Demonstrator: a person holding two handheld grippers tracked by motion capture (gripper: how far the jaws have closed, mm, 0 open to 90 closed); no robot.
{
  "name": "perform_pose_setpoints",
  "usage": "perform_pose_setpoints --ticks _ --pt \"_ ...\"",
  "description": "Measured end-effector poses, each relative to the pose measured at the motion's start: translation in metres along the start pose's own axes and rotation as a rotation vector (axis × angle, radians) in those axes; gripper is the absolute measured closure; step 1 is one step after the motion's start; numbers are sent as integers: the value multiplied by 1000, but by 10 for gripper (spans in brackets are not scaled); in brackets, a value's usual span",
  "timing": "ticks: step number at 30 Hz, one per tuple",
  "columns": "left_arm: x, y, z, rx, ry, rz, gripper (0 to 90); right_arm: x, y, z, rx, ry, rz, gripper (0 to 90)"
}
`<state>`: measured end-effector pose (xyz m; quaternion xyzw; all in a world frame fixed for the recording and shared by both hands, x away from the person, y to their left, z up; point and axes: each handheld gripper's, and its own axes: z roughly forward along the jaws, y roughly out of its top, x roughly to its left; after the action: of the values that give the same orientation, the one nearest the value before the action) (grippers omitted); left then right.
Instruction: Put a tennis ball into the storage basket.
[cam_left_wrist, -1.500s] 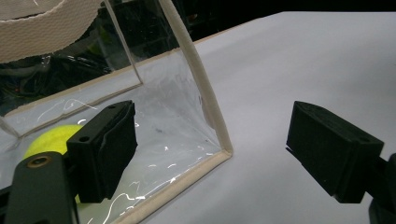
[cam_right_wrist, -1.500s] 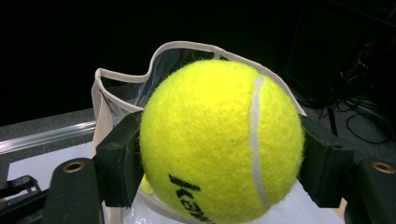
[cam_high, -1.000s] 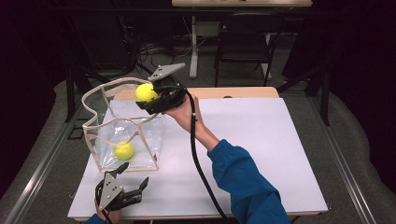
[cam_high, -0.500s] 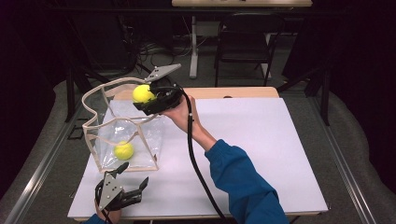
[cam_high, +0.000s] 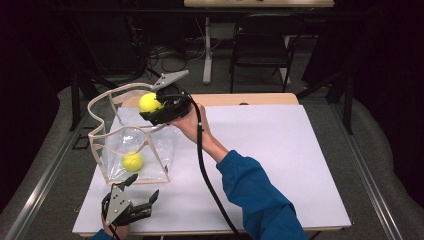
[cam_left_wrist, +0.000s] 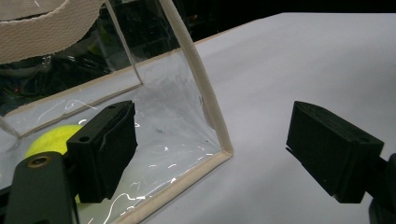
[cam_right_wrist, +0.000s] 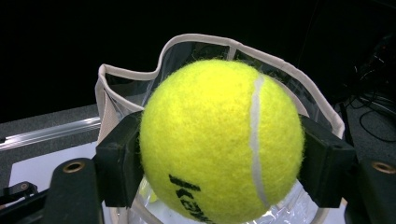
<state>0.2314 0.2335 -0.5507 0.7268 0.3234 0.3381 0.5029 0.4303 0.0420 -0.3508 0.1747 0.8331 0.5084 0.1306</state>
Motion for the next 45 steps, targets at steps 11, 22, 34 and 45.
perform_pose_setpoints --ticks 11,22,34,45 --pt "0 0 0 -2 0 -1 159 -2 -3 8 37 4 19 262" --pt "0 0 0 -2 1 0 159 -3 -5 12 80 12 34 260" --pt "0 0 -1 -2 1 0 159 -5 -10 17 128 22 56 259" --pt "0 0 -1 -1 0 1 159 -4 -13 20 173 26 71 257"
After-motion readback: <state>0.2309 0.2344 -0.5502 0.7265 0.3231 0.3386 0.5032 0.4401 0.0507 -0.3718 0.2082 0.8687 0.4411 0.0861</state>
